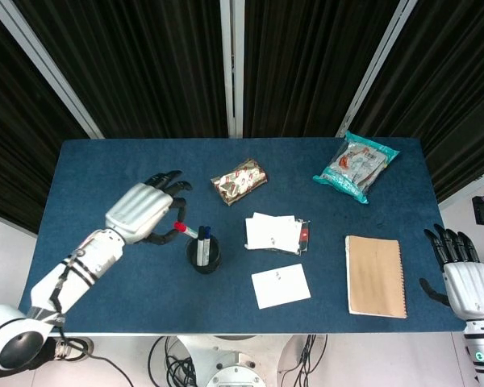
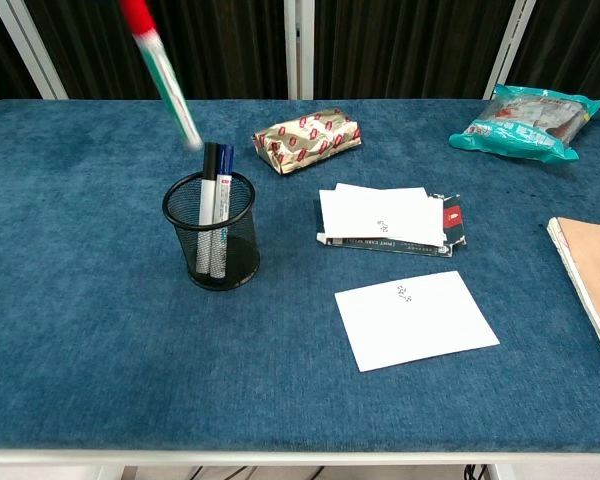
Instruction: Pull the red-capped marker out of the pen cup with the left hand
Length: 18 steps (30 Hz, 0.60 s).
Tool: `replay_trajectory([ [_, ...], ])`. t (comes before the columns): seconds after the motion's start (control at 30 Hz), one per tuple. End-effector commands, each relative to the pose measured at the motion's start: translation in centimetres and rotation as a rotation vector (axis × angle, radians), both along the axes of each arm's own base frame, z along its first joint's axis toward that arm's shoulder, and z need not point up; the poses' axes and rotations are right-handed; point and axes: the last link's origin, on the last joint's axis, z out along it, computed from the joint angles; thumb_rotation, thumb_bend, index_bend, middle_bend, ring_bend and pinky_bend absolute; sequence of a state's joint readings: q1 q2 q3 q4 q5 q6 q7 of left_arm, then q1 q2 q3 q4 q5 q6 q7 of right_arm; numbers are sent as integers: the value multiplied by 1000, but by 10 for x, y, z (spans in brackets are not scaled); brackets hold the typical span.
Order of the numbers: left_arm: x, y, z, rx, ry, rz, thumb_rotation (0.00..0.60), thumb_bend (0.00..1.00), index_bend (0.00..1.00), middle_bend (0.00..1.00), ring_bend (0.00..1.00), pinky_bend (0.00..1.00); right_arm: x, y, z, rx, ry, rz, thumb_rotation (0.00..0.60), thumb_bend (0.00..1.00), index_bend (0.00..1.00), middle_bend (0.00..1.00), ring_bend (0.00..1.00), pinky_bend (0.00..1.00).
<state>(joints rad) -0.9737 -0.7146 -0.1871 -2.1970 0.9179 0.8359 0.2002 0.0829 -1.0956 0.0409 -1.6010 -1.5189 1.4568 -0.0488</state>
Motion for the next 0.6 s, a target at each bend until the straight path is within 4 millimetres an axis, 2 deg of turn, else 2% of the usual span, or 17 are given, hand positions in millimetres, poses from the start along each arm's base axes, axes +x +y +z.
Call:
replay_trajectory([
  [0.03,-17,-5,18,52,-24,50,600,454,612,160,0,133,0,0,-1,3,1,-2,600,179,0,0,0,0],
  [0.1,-36,-2,19,47,5,101,600,455,617,163,0,133,0,0,-3,7,4,-3,600,179,0,0,0,0],
  [0.2,-65,5,9,-9,36,199,600,455,622,163,0,133,1,-1,-5,13,9,-4,600,179,0,0,0,0],
  [0.37,-107,27,-21,-101,18,334,600,456,622,164,0,132,3,-2,-8,18,17,-4,600,179,0,0,0,0],
  [0.53,-130,47,-42,-165,53,391,600,458,611,164,0,124,4,-3,-7,17,29,-4,600,179,0,0,0,0],
  [0.6,-136,51,-48,-172,72,394,600,456,551,165,0,123,4,-3,-6,14,30,-8,600,179,0,0,0,0],
])
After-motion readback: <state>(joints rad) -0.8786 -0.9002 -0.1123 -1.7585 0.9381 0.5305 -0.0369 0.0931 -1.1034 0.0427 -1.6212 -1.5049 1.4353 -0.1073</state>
